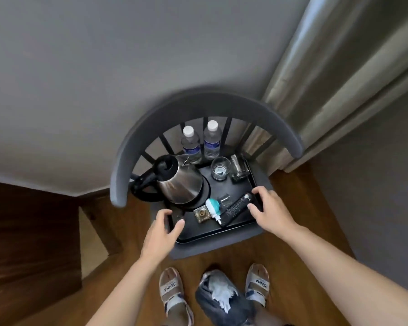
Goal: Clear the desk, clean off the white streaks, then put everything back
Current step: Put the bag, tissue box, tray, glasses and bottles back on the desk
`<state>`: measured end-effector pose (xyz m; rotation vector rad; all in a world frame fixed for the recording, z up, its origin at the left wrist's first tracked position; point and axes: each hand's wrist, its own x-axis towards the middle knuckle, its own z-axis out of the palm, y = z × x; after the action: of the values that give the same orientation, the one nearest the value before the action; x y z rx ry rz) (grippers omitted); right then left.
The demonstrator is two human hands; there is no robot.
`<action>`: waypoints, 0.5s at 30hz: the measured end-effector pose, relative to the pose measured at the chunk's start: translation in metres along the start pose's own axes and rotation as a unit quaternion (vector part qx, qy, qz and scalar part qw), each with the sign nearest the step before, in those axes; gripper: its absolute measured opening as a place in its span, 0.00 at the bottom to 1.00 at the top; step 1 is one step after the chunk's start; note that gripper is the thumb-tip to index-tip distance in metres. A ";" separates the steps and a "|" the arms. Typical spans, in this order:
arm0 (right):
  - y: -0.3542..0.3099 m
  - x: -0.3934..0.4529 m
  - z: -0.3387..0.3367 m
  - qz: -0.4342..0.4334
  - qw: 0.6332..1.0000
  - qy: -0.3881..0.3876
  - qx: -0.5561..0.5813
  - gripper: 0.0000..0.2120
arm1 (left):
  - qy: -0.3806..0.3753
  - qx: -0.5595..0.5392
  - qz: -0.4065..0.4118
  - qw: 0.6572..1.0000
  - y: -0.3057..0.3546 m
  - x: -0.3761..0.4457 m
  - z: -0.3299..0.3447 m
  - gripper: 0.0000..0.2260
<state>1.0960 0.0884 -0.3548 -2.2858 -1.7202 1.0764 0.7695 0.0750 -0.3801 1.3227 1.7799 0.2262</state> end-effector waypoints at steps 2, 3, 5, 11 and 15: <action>0.022 0.024 0.015 0.001 1.000 -0.008 -0.001 0.23 | 0.003 -0.010 -0.024 1.000 -0.018 0.019 0.022 0.25; 0.030 0.036 0.023 0.002 1.000 -0.009 -0.007 0.24 | 0.009 -0.017 -0.032 0.999 -0.026 0.028 0.031 0.26; 0.042 0.058 0.040 0.006 1.000 -0.008 -0.022 0.28 | 0.032 -0.034 -0.034 0.998 -0.039 0.045 0.045 0.27; 0.051 0.102 0.081 -0.002 0.999 0.054 -0.008 0.26 | 0.144 -0.103 0.021 0.984 -0.052 0.074 0.074 0.25; 0.056 0.110 0.098 -0.024 0.992 0.124 0.004 0.27 | 0.209 -0.181 0.043 0.960 -0.049 0.084 0.090 0.31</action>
<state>1.0989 0.1313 -0.5066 -2.2502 -1.6602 0.7518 0.7981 0.0953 -0.5083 1.1400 1.9058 0.8924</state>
